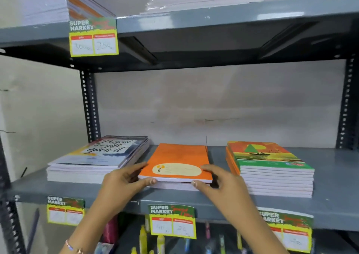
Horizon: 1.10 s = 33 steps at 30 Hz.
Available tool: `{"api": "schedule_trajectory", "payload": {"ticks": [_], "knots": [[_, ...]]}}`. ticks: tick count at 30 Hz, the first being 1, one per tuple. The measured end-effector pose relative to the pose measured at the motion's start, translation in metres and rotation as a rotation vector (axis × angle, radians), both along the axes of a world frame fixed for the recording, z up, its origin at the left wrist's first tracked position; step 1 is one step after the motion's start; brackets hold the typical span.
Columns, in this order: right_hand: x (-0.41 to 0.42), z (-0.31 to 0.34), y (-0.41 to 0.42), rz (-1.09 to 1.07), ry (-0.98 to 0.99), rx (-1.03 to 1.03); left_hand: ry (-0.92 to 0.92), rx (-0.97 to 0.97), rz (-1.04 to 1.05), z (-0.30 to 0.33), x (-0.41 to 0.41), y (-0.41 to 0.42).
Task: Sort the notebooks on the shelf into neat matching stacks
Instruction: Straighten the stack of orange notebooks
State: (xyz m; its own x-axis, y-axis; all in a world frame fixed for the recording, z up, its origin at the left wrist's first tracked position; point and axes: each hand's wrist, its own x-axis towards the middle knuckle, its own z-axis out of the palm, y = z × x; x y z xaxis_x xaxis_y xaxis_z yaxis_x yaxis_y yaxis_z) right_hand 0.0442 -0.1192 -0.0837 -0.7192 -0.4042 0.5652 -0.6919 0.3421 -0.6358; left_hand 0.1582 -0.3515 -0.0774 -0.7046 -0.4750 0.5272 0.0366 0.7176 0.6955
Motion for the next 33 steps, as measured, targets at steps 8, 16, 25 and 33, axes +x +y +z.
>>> {"api": "schedule_trajectory", "payload": {"ticks": [8,16,25,33], "knots": [[-0.002,-0.001,-0.004,-0.087,-0.024,-0.085,0.097,0.114,0.042,-0.004,-0.008,-0.007],[-0.002,-0.003,-0.001,-0.082,-0.058,-0.112,0.099,0.178,0.018,-0.005,-0.007,-0.008],[-0.006,-0.007,-0.001,-0.071,-0.053,-0.115,0.098,0.084,0.061,-0.007,-0.009,-0.002],[0.000,-0.007,0.003,-0.078,-0.034,-0.100,0.169,0.109,0.070,-0.013,-0.004,-0.003]]}}
